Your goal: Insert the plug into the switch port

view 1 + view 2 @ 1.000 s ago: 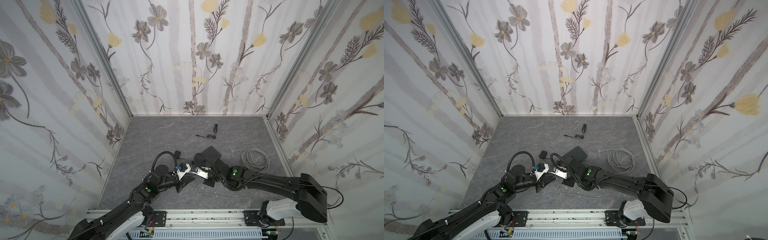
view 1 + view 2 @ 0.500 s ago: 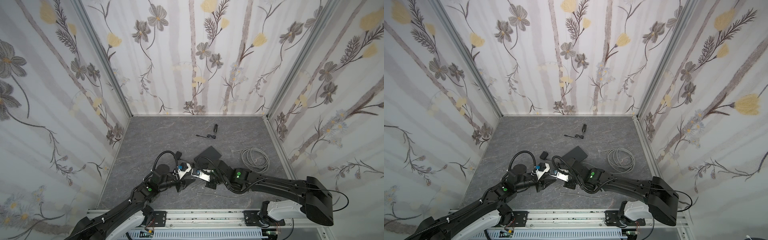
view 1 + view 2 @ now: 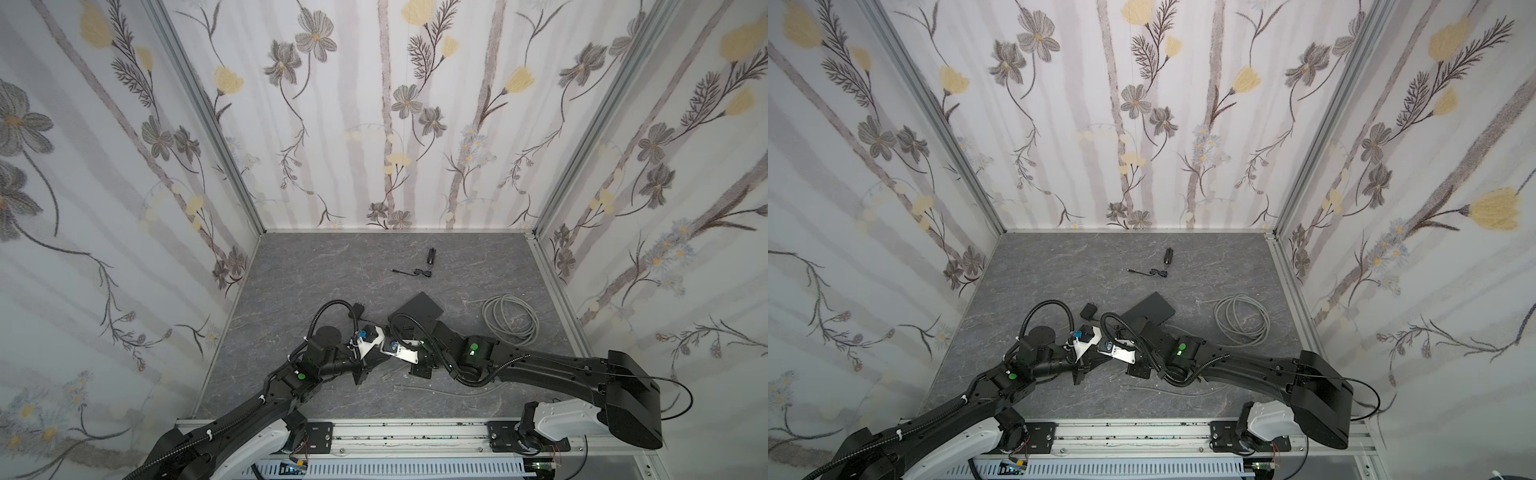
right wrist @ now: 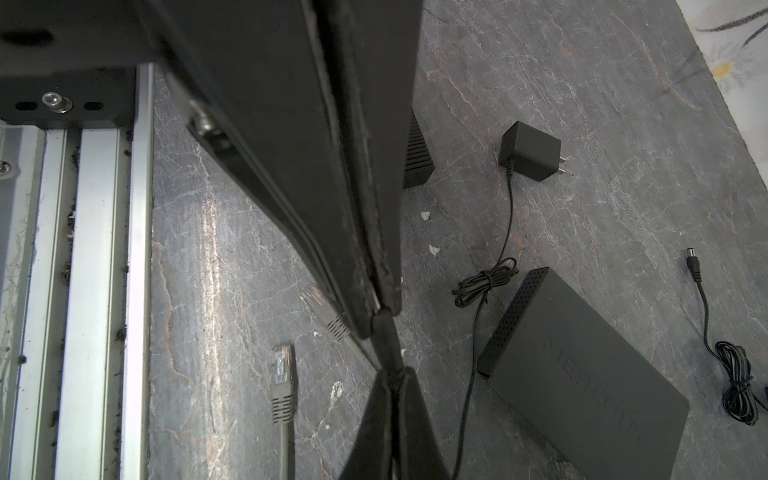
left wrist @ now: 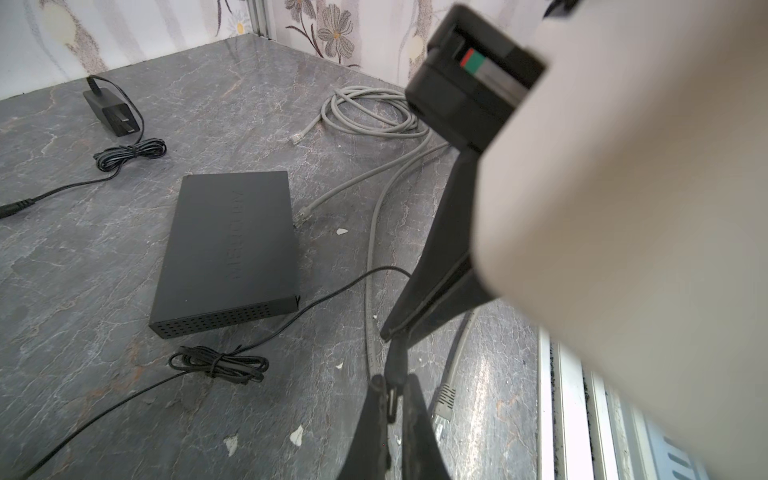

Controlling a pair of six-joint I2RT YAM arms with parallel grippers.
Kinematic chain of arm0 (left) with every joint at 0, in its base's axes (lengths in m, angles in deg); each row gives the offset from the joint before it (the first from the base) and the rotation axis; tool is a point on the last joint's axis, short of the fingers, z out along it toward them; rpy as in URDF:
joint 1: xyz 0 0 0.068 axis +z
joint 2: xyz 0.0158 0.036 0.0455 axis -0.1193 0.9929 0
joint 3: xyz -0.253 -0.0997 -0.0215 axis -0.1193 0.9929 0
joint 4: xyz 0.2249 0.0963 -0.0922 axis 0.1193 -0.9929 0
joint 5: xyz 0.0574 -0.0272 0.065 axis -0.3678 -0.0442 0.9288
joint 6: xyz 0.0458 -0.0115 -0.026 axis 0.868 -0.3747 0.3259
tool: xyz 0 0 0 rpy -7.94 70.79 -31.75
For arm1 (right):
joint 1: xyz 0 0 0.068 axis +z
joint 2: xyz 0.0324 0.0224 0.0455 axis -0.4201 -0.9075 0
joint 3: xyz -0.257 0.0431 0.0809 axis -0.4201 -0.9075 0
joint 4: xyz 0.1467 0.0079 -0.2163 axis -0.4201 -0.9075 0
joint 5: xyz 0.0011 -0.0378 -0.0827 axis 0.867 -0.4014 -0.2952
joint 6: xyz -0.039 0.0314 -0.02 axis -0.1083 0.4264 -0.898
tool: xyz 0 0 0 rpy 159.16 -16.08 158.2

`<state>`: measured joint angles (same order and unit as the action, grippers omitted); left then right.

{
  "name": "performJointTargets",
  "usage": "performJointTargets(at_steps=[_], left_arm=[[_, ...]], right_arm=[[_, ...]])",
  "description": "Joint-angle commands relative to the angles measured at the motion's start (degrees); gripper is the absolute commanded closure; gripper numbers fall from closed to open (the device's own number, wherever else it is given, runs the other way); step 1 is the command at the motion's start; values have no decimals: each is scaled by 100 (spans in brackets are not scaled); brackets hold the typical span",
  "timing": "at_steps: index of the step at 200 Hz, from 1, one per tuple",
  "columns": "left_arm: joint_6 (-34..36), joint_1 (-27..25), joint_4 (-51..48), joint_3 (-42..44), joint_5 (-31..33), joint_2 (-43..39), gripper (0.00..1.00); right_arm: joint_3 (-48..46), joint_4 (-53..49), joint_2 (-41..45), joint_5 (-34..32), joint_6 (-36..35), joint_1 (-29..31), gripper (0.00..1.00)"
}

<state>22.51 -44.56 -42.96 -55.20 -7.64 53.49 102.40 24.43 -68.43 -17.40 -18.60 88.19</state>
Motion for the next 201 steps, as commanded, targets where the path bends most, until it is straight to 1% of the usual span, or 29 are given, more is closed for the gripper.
performJointTargets(at_steps=[1,19,29,43,59,65,71,85,93,104,116,129,144,164,170,186,201], left_arm=[[175,-6,-32,-67,-128,11,100],[188,3,-70,-66,-115,-49,100],[188,1,-71,-45,-107,-78,100],[210,0,-85,-33,-106,-109,100],[208,0,-97,-31,-114,-134,100],[208,1,-99,-31,-115,-137,100],[211,0,-106,-31,-115,-138,100],[227,1,-126,-31,-131,-136,100],[232,0,-129,-31,-149,-139,100],[241,0,-139,-31,-182,-136,100],[257,1,-169,-29,-193,-153,100],[258,-1,-159,-15,-223,-178,100],[263,1,-159,-5,-238,-197,100],[258,1,-164,-7,-289,-217,100],[252,-2,-156,-14,-299,-217,100],[248,1,-167,-22,-308,-224,100],[241,-3,-183,-31,-308,-232,100]], right_arm=[[53,149,-29,103,-17,6,100],[28,169,-21,90,-8,12,100],[-14,212,-8,75,-4,10,89],[-95,298,54,102,-8,10,83],[-217,412,213,211,-33,-28,71],[-272,469,303,280,-43,-68,68],[-321,501,394,470,-51,-158,66],[-405,566,617,1070,13,-495,66],[-413,688,764,1569,134,-778,66],[-702,913,962,2317,265,-1171,66],[-845,1165,1146,2544,382,-1331,65],[-872,1194,1226,2761,153,-1326,65],[-793,1133,1120,2727,9,-1325,68],[-502,599,731,2620,-344,-1261,75],[-234,446,604,2545,-437,-1193,76],[10,169,287,2314,-574,-1001,77],[184,82,45,2095,-561,-850,78]])
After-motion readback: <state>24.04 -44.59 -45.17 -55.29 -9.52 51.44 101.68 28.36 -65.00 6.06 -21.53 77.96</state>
